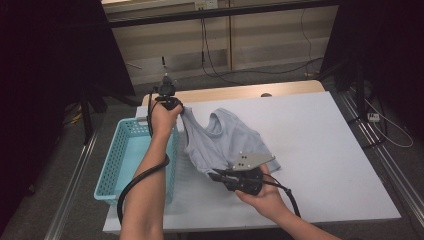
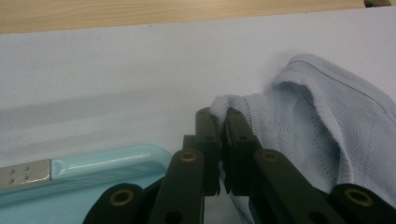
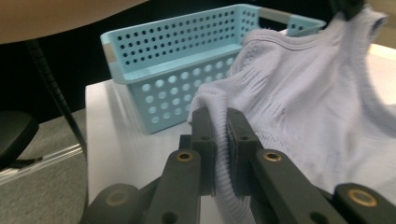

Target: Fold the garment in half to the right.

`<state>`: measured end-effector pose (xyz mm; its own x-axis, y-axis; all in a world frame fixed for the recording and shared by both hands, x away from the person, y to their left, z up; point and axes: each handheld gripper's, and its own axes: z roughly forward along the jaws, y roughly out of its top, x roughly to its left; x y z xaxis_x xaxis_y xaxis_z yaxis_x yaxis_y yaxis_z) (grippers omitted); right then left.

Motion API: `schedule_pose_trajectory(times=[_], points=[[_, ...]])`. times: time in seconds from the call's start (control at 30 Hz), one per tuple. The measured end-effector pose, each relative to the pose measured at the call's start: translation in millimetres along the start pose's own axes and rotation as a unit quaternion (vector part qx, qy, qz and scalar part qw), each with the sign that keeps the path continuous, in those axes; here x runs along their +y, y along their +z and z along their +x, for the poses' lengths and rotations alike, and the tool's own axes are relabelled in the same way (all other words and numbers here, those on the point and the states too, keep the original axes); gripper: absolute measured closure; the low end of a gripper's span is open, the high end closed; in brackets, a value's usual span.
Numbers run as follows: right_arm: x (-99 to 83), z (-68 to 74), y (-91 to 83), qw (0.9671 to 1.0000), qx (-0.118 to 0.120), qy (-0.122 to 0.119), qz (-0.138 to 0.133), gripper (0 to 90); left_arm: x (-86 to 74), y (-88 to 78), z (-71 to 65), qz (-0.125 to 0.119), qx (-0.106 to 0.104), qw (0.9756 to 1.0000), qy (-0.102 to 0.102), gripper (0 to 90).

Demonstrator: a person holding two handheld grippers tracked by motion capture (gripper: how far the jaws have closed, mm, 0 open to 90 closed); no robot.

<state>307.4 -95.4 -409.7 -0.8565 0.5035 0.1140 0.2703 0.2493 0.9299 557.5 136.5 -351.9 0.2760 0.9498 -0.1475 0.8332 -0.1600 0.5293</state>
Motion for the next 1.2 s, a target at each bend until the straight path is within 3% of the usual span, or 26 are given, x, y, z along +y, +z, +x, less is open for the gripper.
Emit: schedule_pose_trajectory(times=[0.77, 1.2], points=[[-10.7, -19.7, -29.2, 0.9985, -0.050, 0.020, -0.001, 85.1, 11.2, 9.5, -22.9, -0.014, -0.027, 0.9994, 0.017, 86.2], [-13.7, -26.2, -34.1, 0.9976, -0.068, 0.007, 0.012, 85.2, 10.4, 7.7, -25.1, -0.024, -0.033, 0.9990, 0.017, 86.0]])
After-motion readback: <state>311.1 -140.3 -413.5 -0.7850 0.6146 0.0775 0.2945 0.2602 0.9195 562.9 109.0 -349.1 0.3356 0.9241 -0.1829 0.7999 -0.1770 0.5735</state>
